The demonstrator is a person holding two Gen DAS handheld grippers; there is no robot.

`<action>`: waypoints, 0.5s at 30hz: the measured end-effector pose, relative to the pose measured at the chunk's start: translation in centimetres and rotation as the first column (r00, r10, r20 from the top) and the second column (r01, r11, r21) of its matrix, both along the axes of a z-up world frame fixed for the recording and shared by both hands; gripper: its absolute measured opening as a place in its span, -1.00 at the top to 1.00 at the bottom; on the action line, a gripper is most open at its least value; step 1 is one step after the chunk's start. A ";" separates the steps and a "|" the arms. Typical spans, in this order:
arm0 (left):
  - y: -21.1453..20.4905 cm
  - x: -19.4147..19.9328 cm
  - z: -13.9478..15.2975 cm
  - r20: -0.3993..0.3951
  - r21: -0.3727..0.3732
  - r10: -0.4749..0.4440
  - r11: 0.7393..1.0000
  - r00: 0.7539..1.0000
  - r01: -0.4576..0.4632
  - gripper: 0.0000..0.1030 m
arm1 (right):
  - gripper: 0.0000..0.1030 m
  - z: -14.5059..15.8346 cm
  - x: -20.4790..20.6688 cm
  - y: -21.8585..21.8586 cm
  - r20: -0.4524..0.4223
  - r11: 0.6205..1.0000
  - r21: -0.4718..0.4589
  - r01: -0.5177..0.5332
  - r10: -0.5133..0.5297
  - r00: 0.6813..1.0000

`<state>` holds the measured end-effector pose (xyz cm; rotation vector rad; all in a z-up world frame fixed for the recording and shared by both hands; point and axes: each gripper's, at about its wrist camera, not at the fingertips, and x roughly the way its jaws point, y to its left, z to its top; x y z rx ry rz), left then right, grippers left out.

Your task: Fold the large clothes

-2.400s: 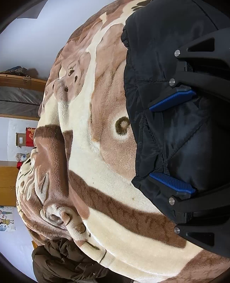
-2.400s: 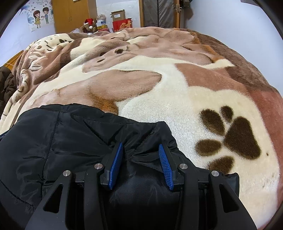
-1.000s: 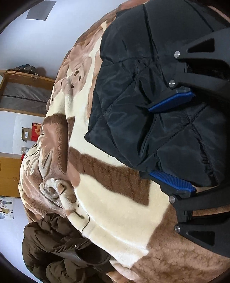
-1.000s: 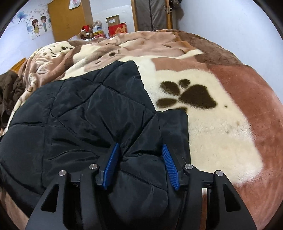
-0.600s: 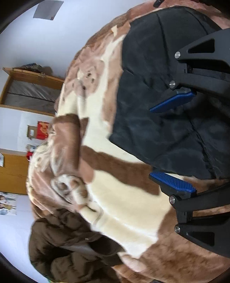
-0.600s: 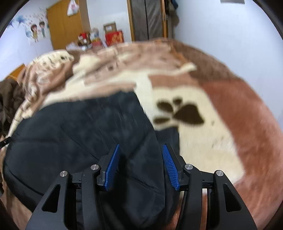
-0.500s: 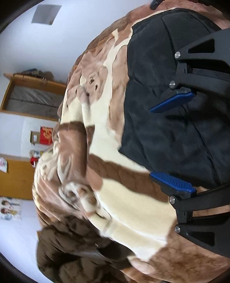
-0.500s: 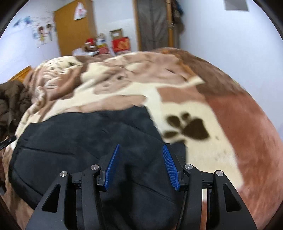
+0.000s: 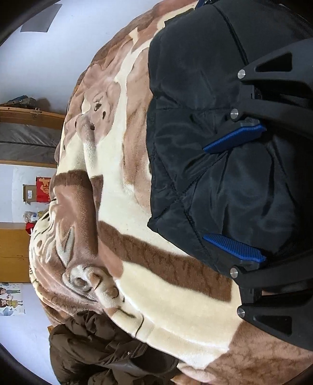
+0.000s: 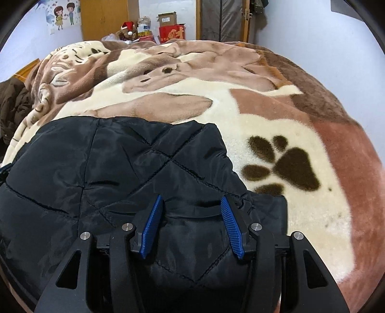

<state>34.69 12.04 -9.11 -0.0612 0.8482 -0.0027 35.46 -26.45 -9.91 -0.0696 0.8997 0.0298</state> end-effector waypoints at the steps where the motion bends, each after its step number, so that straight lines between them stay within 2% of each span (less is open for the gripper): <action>1: 0.1 -0.5 0.6 0.005 -0.006 -0.003 1.000 1.000 0.003 -0.39 | 0.02 0.5 -0.2 0.0 0.004 1.000 -0.007 -0.002 0.002 1.000; 9: 0.2 -5.7 4.4 0.049 -0.045 -0.021 0.999 0.999 0.023 -0.38 | 0.02 4.4 -5.2 -0.8 0.056 0.999 0.029 0.015 -0.017 0.998; 15: -4.0 -8.2 5.2 0.064 -0.073 -0.115 0.990 0.991 0.120 -0.38 | 0.02 5.4 -7.5 1.4 0.070 0.998 0.042 -0.047 0.044 0.997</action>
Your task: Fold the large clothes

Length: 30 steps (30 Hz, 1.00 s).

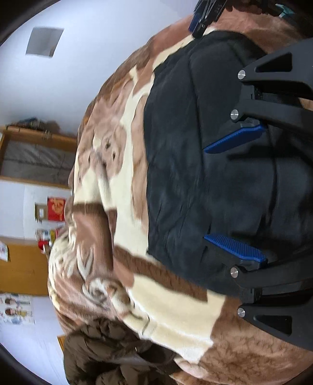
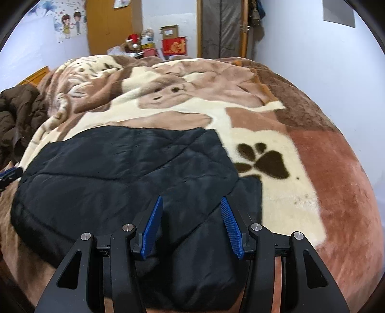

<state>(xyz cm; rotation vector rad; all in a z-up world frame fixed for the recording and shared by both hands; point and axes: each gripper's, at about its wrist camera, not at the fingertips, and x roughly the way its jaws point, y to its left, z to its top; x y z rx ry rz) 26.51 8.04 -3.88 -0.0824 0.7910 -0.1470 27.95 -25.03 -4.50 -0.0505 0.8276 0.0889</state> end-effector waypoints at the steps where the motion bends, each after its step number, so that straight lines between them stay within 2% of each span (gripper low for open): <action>1: -0.8 0.0 -0.2 -0.007 -0.004 -0.018 1.000 1.000 0.018 -0.38 | 0.02 -0.1 -0.1 0.5 -0.001 1.000 0.002 -0.014 0.014 1.000; 4: -3.1 0.7 -2.0 -0.056 0.007 -0.051 0.999 0.997 0.052 -0.39 | 0.02 -1.2 -0.2 1.8 -0.030 0.999 -0.002 -0.052 0.052 0.998; 7: -3.8 1.4 -3.8 -0.092 0.011 -0.040 0.999 0.995 0.041 -0.40 | 0.02 -3.0 0.3 2.2 -0.090 0.998 -0.009 -0.066 0.064 0.994; 10: -3.5 1.3 -3.4 -0.091 -0.008 -0.036 0.999 0.995 0.035 -0.40 | 0.02 -3.1 0.1 1.9 -0.084 0.998 -0.002 -0.063 0.062 0.995; 15: -2.6 0.5 -2.3 -0.075 0.017 -0.041 0.999 0.996 0.042 -0.40 | 0.01 -2.5 -0.5 0.9 -0.071 0.999 -0.009 -0.050 0.049 0.996; 19: -0.3 0.0 -1.6 -0.058 0.025 0.006 1.000 0.998 -0.004 -0.40 | -0.01 -2.1 -1.1 0.2 -0.060 0.999 -0.030 -0.044 0.042 0.997; 24: 4.5 0.2 -1.5 -0.066 0.034 0.117 0.993 0.991 -0.115 -0.40 | -0.01 -2.5 -1.6 -2.3 -0.065 0.999 -0.046 -0.004 0.001 0.998; 26: 6.4 0.2 -1.9 -0.075 0.039 0.157 0.987 0.985 -0.155 -0.39 | -0.02 -2.9 -1.5 -3.6 -0.078 0.999 -0.039 0.029 -0.032 0.996; 28: 8.1 0.3 -2.7 -0.093 0.038 0.189 0.982 0.978 -0.187 -0.39 | -0.17 -3.3 -1.5 -4.9 -0.087 0.998 -0.019 0.057 -0.059 0.994; 30: 9.3 0.3 -3.8 -0.123 0.029 0.208 0.978 0.970 -0.206 -0.40 | -0.19 -3.8 -1.4 -5.6 -0.103 0.998 -0.003 0.068 -0.068 0.992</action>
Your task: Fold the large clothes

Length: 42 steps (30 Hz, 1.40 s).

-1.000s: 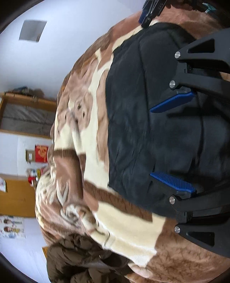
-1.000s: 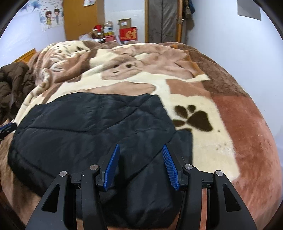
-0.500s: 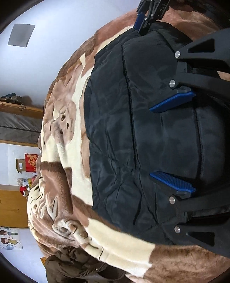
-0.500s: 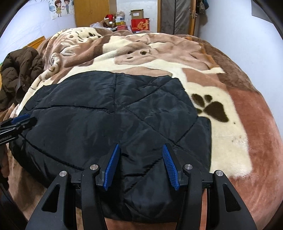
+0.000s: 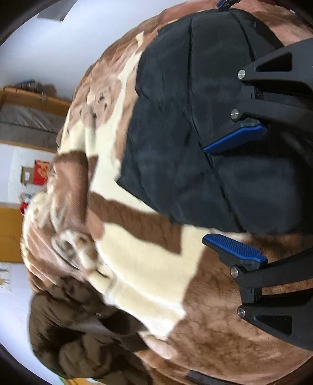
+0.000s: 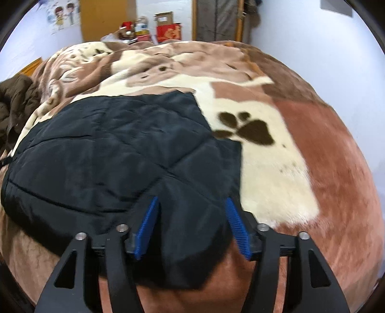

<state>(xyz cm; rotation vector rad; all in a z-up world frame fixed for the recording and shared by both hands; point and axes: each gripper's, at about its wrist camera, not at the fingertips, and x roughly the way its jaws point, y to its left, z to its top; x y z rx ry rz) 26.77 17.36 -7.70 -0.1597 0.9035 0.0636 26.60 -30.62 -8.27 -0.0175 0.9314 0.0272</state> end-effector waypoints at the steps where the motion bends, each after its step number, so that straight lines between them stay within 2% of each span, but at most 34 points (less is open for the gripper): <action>1: 0.5 -0.1 -0.7 -0.011 -0.008 0.008 1.000 1.000 -0.008 -0.40 | -0.20 -0.4 0.2 -0.5 -0.011 1.000 0.021 0.007 -0.007 1.000; 5: 1.6 -0.1 -2.6 -0.027 -0.095 0.018 0.995 0.999 -0.021 -0.44 | -0.23 -1.5 0.6 -1.7 -0.041 0.994 0.099 0.035 -0.031 0.999; 8: 1.7 0.5 -3.6 -0.032 -0.122 0.011 0.992 0.999 -0.015 -0.53 | -0.31 -2.3 1.1 -2.4 -0.060 0.988 0.149 0.050 -0.042 0.997; 9: 1.9 0.9 -3.9 -0.037 -0.135 0.012 0.991 0.999 -0.017 -0.60 | -0.31 -2.5 1.4 -2.9 -0.066 0.982 0.178 0.056 -0.045 0.997; 12: 2.5 2.2 -5.0 -0.061 -0.212 0.016 0.977 0.998 -0.029 -0.63 | -0.39 -3.3 2.2 -3.9 -0.089 0.967 0.239 0.085 -0.065 0.994; 17: 2.4 3.9 -6.0 -0.077 -0.268 -0.011 0.963 0.997 -0.010 -0.68 | -0.42 -4.9 3.7 -5.3 -0.142 0.931 0.347 0.112 -0.066 0.988; 23: 2.5 4.7 -6.7 -0.083 -0.309 -0.025 0.951 0.996 -0.002 -0.73 | -0.42 -5.5 5.1 -4.8 -0.159 0.924 0.371 0.093 -0.035 0.987; 30: 3.0 2.6 -7.4 -0.066 -0.359 -0.017 0.933 0.998 -0.008 -0.74 | -0.42 -6.1 3.7 -5.3 -0.183 0.899 0.428 0.091 -0.012 0.983; 35: 3.2 3.6 -7.9 -0.068 -0.385 -0.021 0.923 0.997 -0.007 -0.76 | -0.41 -6.6 4.4 -5.4 -0.179 0.886 0.456 0.083 0.000 0.984; 42: 3.2 5.6 -8.4 -0.072 -0.410 -0.028 0.912 0.997 -0.004 -0.83 | -0.17 -6.4 5.7 -4.2 -0.164 0.891 0.450 0.056 0.021 0.986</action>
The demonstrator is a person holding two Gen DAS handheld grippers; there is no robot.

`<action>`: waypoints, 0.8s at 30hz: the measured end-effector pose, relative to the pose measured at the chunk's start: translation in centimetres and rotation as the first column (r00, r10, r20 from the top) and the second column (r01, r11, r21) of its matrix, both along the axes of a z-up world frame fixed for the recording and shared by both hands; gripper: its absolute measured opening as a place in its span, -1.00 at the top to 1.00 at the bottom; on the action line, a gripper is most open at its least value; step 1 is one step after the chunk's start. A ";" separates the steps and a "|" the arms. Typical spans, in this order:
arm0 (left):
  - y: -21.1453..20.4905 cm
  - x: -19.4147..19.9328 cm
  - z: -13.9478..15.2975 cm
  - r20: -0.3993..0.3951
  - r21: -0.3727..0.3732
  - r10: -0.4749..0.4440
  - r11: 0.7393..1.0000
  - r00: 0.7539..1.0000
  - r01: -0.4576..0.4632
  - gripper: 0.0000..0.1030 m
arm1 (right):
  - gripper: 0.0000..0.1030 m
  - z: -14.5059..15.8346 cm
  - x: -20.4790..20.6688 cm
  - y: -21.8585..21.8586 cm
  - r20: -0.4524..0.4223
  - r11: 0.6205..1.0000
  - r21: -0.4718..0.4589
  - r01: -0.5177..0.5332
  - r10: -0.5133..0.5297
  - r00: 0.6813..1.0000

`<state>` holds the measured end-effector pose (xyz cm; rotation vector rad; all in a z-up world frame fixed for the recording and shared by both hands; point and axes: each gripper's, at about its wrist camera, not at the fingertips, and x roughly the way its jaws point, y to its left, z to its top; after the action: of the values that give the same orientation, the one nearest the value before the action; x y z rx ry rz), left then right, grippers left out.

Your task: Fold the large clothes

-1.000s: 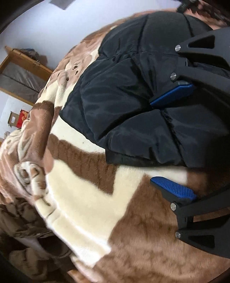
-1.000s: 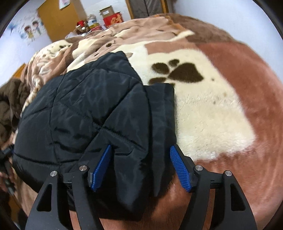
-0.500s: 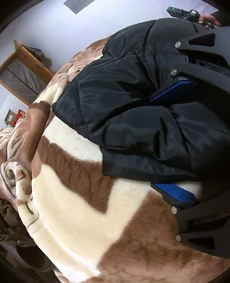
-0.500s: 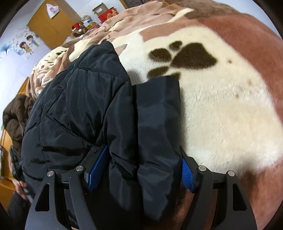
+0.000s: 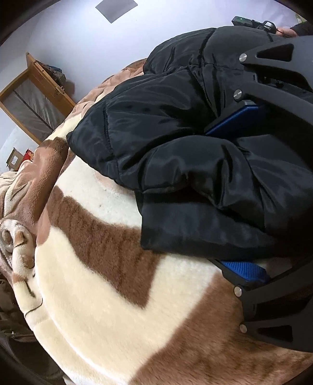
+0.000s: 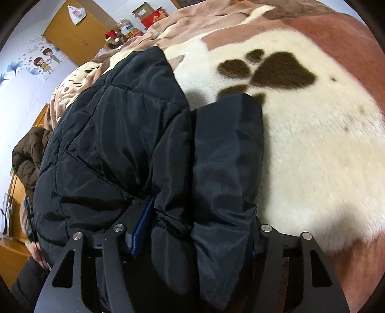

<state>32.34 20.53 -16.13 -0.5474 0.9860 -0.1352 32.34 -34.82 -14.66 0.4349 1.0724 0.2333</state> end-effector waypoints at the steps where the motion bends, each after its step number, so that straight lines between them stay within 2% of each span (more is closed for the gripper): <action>1: -0.1 0.2 0.0 -0.002 0.002 -0.006 1.000 1.000 0.006 -0.83 | -0.14 0.0 0.0 -0.1 -0.001 1.000 0.008 0.002 -0.002 1.000; 4: -0.4 0.4 0.1 0.002 0.000 -0.022 1.000 1.000 0.022 -0.69 | 0.02 0.0 0.0 0.0 0.008 1.000 0.007 -0.003 0.003 1.000; 6: -0.7 0.3 0.5 0.011 -0.015 -0.033 0.999 0.999 0.033 -0.37 | 0.12 0.3 0.1 0.4 0.011 1.000 -0.004 -0.007 0.007 1.000; 7: -0.9 0.2 0.8 0.017 -0.012 -0.038 0.999 0.999 0.039 -0.28 | 0.18 0.4 0.1 0.5 0.010 1.000 -0.007 -0.007 0.007 1.000; 9: -1.3 0.0 1.6 0.021 0.008 -0.042 0.999 0.999 0.042 0.07 | 0.28 1.0 0.1 0.8 0.012 1.000 -0.024 -0.010 0.011 1.000; 12: -1.9 -0.4 3.5 0.026 0.065 -0.047 0.997 0.999 0.045 0.37 | 0.42 2.2 0.0 1.3 0.018 0.998 -0.054 -0.014 0.015 1.000; 15: -2.5 -1.0 6.0 0.053 0.120 -0.047 0.992 0.998 0.041 0.45 | 0.50 3.7 -0.3 1.2 0.040 0.997 -0.075 -0.019 0.022 0.999; 24: -2.6 -2.4 13.7 0.161 0.135 -0.057 0.990 0.985 0.035 0.48 | 0.54 9.8 -1.9 0.8 0.144 0.999 -0.045 -0.018 0.024 0.989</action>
<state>29.92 17.94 -2.41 -0.3859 0.8405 -0.1533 30.40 -34.05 -4.90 0.3622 0.9385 0.2563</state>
